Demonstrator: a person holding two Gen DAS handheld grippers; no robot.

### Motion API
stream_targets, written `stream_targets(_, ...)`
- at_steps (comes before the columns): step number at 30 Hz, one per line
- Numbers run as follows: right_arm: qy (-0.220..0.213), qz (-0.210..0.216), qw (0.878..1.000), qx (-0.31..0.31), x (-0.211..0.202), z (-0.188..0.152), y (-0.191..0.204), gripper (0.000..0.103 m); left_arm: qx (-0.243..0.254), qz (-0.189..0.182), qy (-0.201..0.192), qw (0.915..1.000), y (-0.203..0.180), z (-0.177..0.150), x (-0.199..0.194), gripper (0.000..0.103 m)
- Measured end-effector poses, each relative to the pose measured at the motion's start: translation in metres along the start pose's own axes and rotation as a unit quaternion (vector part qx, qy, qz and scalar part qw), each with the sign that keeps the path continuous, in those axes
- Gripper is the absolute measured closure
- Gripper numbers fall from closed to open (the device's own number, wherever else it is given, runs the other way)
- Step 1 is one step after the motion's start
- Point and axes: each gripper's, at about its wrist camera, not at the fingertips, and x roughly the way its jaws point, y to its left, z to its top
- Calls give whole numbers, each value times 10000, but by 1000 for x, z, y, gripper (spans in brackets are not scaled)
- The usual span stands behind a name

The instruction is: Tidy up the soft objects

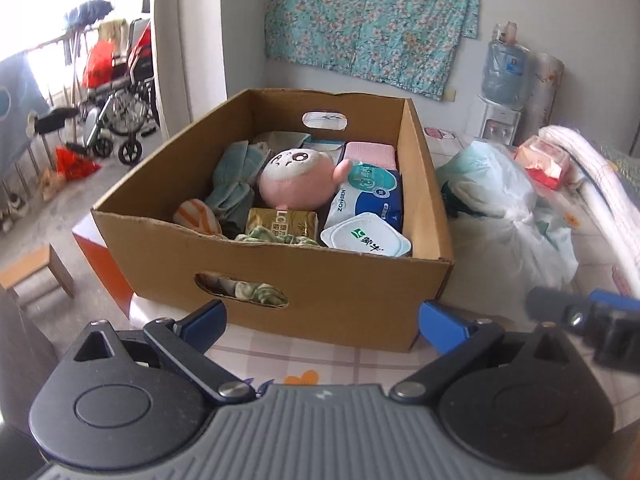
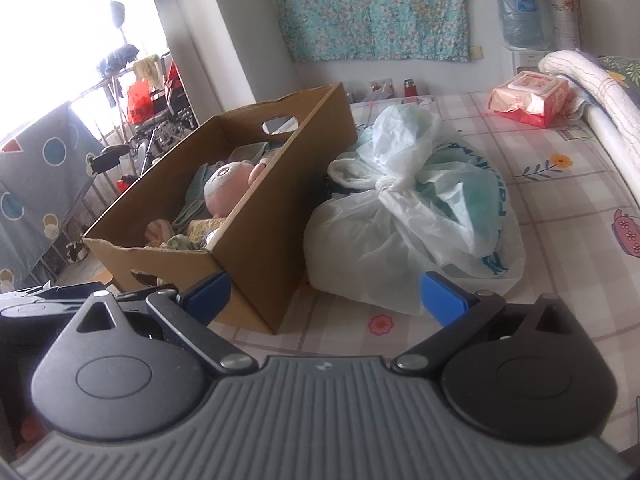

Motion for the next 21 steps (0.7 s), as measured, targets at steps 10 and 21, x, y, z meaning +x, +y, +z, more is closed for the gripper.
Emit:
stream_targets(10,143,-232,9993,-266,11,3,8,1,102,158,17,9998,-11,3,-3,0)
stream_targets(21,117,-388,9975,-573,14,6,15,1,101,335,-16,9994,-6,4,-6,0)
